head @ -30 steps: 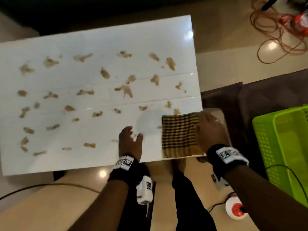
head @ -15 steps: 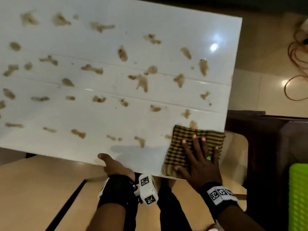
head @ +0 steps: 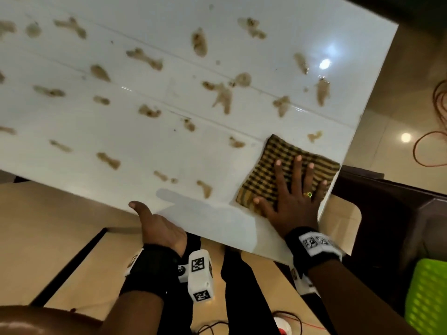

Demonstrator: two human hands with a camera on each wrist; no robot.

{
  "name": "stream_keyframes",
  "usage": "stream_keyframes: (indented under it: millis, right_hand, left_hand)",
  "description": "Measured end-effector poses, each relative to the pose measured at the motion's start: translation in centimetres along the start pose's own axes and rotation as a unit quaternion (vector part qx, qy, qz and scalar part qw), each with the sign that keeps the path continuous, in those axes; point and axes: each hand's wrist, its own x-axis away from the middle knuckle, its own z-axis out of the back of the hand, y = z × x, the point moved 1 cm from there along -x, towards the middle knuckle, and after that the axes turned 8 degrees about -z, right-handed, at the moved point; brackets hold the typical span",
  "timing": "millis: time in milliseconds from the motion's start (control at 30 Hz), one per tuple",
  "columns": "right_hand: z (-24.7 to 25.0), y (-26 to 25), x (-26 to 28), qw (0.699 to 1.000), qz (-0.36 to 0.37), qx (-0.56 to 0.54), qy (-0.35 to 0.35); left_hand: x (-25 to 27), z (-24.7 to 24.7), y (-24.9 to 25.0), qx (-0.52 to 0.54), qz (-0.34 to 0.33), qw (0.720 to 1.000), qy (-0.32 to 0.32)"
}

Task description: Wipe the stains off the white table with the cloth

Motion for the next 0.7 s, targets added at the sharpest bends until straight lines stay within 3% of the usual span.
stream_keyframes:
  millis: [200,233,333,500,633,700]
  right_hand:
    - [-3.1,-0.9,8.5,0.997,0.011,0.012,-0.070]
    - [-3.7,-0.8,8.1,0.994,0.062,0.031,-0.081]
    - [-2.5,-1.2,4.2,0.995,0.089,0.041,-0.033]
    - [2.0,-2.4,-4.3,0.999,0.036,0.007,0.024]
    - [0.5,-3.4,-1.2,0.998,0.062,0.017,-0.005]
    - [-1.2,-3.6,2.1,0.994,0.095,0.037,-0.045]
  left_hand:
    - [-0.1,1.5,0.4,-0.003,-0.017,1.000,-0.012]
    - [0.5,3.0,-1.0,0.039,-0.022,0.999,0.013]
    - [0.6,1.4,-0.9,0.028,-0.024,0.999,-0.012]
    - [0.7,-0.1,-0.5,0.020,-0.037,0.999,-0.016]
    - [0.0,0.5,0.0,0.039,-0.050,0.996,0.060]
    - [-0.8,0.6,0.1,0.059,-0.022,0.993,0.099]
